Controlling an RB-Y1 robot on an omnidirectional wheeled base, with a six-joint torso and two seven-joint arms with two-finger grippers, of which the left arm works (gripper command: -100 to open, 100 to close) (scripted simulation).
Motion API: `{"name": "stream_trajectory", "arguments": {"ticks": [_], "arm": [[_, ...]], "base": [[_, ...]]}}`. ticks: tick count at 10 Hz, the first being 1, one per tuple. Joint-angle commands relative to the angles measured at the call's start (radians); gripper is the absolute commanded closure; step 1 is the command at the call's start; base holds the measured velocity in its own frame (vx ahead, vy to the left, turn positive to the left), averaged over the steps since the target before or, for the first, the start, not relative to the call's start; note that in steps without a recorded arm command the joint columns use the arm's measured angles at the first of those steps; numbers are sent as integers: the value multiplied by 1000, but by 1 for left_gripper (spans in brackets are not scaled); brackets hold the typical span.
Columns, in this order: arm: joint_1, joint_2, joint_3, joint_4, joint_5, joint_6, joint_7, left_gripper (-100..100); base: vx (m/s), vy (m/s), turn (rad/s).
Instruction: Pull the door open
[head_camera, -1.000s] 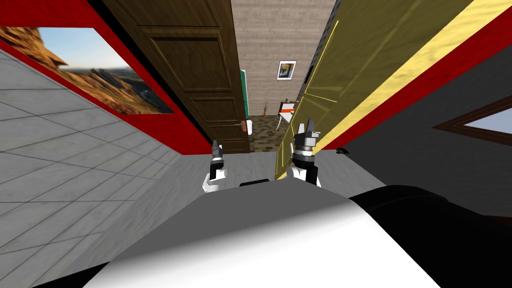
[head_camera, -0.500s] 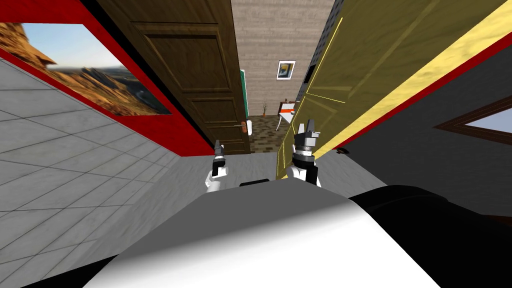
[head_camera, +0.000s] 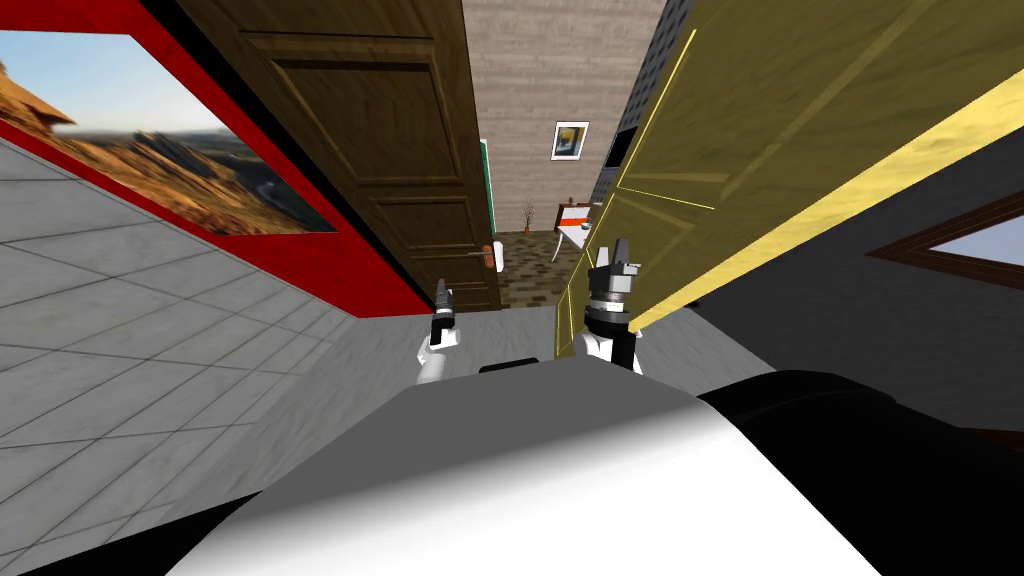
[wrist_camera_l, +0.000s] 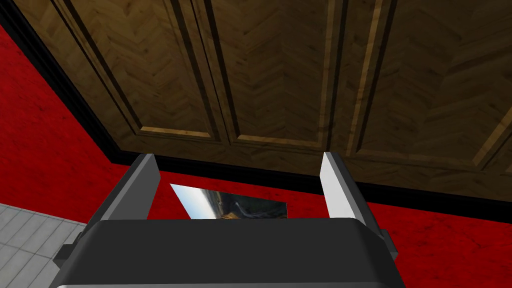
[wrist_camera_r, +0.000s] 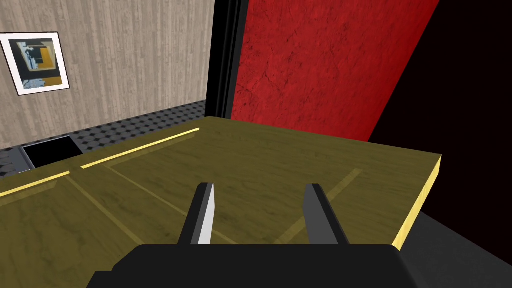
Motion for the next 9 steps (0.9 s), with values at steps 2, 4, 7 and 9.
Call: {"name": "stream_trajectory", "arguments": {"ticks": [2,4,7,9], "arm": [[-39,-2,6,61,2,1,-3,-100],[-83,-6,12,128,3,1,-7,-100],[-146,-14,20,217,5,1,-13,-100],[-167,-17,23,255,6,1,-15,-100]], "base": [[62,25,-12],[77,26,-34],[102,33,-29],[57,19,-14]]}}
